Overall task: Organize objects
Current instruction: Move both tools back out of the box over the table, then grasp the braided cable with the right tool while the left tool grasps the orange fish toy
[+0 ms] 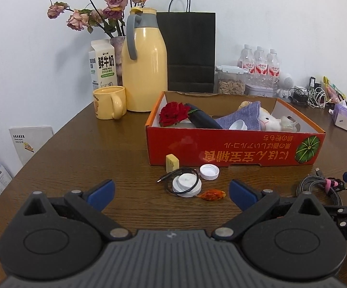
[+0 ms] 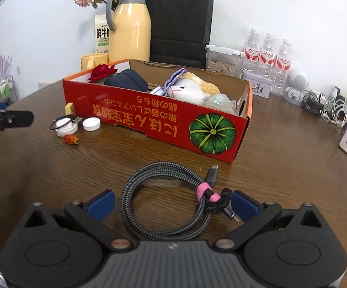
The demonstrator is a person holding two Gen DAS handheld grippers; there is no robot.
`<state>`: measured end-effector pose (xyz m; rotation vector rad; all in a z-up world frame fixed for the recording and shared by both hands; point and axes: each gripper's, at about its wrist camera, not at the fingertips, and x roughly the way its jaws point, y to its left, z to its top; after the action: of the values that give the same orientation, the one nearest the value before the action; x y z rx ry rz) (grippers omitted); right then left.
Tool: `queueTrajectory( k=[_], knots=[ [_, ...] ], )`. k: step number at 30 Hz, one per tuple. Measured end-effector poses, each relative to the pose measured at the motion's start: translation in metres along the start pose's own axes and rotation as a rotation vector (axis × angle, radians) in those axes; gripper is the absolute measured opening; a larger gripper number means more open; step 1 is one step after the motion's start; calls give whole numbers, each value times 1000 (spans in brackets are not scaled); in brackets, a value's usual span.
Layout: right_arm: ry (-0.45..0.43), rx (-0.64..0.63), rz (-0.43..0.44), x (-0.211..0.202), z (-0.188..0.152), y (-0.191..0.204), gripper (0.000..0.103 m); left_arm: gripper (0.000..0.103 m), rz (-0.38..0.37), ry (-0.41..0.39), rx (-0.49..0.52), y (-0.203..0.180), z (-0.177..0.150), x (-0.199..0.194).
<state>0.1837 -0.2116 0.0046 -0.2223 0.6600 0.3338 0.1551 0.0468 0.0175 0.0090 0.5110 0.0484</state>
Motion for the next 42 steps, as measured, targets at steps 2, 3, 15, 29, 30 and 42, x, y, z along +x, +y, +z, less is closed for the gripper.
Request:
queueTrajectory(
  k=[2,3,15,29,30,42],
  knots=[
    [11,-27,12,6,3,-2,103,103,1,1,-3,1,0,0],
    [17,-33,29,9,5,-4,103,103,2,2,-4,2,0,0],
    [58,71,140,30,4,-20,103,103,9,10,-6,5,-1,2],
    [28,31,133,28,-1,-9,103,103,4,29,-6,1,-5,6],
    [27,32,132,28,-1,-9,103,103,3,31,-7,1,-5,6],
    [-37,43,112,18,-6,-3,97,103,-14,65,-3,-6,-10,14]
  ],
)
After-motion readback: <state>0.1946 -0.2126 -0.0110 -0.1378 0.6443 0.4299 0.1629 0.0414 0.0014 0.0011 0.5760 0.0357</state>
